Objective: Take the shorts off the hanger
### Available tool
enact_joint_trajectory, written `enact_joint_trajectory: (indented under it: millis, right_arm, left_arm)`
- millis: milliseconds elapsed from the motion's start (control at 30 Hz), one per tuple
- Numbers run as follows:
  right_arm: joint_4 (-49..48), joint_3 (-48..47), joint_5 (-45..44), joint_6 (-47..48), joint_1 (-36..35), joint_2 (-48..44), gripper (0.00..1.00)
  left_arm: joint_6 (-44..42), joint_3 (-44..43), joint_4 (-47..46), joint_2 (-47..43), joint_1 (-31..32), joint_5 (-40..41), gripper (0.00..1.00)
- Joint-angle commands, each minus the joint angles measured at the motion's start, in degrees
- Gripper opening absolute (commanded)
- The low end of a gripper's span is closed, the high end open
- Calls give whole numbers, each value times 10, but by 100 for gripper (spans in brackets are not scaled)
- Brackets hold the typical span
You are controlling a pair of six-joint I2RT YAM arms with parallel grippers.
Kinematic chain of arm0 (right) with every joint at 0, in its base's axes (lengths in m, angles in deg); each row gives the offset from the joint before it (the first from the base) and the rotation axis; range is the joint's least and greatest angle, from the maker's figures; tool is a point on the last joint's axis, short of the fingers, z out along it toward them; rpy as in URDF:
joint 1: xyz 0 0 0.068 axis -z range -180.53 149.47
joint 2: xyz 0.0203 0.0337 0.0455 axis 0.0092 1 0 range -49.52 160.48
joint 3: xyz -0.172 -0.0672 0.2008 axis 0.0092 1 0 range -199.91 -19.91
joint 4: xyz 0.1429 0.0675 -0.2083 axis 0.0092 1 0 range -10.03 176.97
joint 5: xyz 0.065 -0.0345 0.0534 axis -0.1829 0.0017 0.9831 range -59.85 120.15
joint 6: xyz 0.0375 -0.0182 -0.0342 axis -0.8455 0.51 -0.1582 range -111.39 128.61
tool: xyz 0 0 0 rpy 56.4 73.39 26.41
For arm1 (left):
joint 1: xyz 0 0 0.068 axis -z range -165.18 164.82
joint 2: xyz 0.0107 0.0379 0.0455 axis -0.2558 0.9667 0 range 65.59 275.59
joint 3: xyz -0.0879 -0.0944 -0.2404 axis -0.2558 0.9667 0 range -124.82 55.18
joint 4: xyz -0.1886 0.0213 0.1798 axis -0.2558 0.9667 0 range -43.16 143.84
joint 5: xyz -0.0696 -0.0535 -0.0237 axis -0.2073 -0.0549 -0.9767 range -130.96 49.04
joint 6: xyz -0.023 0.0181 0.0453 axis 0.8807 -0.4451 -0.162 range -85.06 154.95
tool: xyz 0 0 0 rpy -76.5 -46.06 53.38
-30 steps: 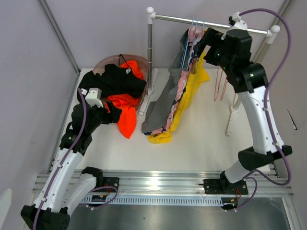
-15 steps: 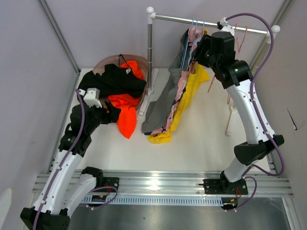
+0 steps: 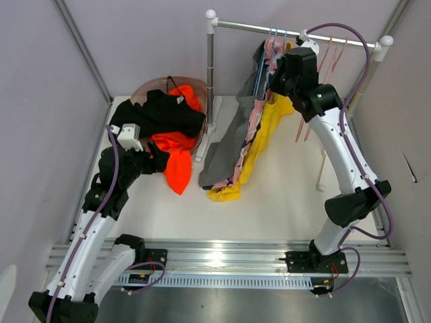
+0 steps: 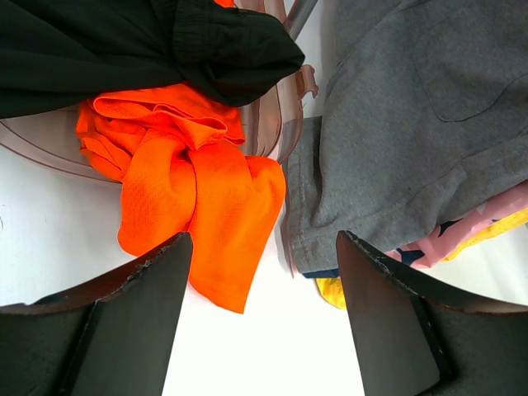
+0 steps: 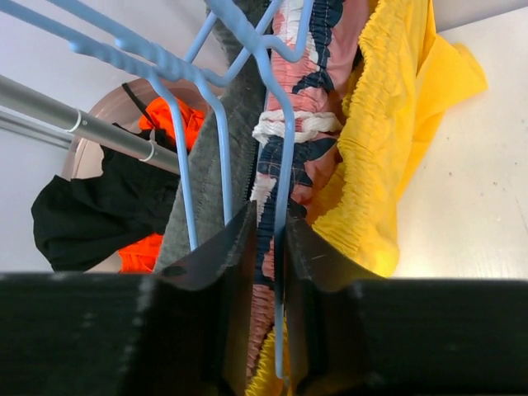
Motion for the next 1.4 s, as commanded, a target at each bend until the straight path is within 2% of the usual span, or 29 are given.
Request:
enact_joint_trajectory:
  millis: [0, 100, 267, 400, 500, 633, 700, 800, 1000, 1200, 1367]
  right_arm:
    - [-28, -4, -14, -4, -4, 3, 16]
    - [-23, -6, -20, -1, -4, 4, 0]
    - [-5, -40, -44, 20, -4, -9, 0]
    - [51, -110, -85, 43, -4, -18, 0]
    - [63, -128, -95, 50, -4, -45, 0]
    - [72, -102, -97, 41, -7, -96, 0]
    - [61, -47, -98, 24, -12, -127, 0]
    - [28, 45, -93, -5, -26, -195, 0]
    - [22, 123, -95, -44, -64, -258, 0]
    - [31, 150, -93, -53, -77, -283, 0]
    - [31, 161, -94, -54, -77, -295, 0]
  left_arm:
    - [8, -2, -18, -8, 4, -3, 76]
    - [7, -2, -17, -7, 4, -3, 76]
    - [-4, -4, -19, -7, 6, -24, 77]
    - [-21, 0, -49, -21, 26, -63, 85]
    - [-34, -3, -79, -18, 64, -106, 89]
    - [-46, -33, -91, 7, 171, -123, 93]
    - [-50, -47, -108, 17, 218, -103, 94]
    - [-49, -69, -155, 49, 333, -80, 96]
    - [-63, -128, -268, 169, 460, -57, 96]
    - [-63, -218, -320, 288, 494, -81, 97]
    - [-65, -252, -330, 342, 519, -87, 97]
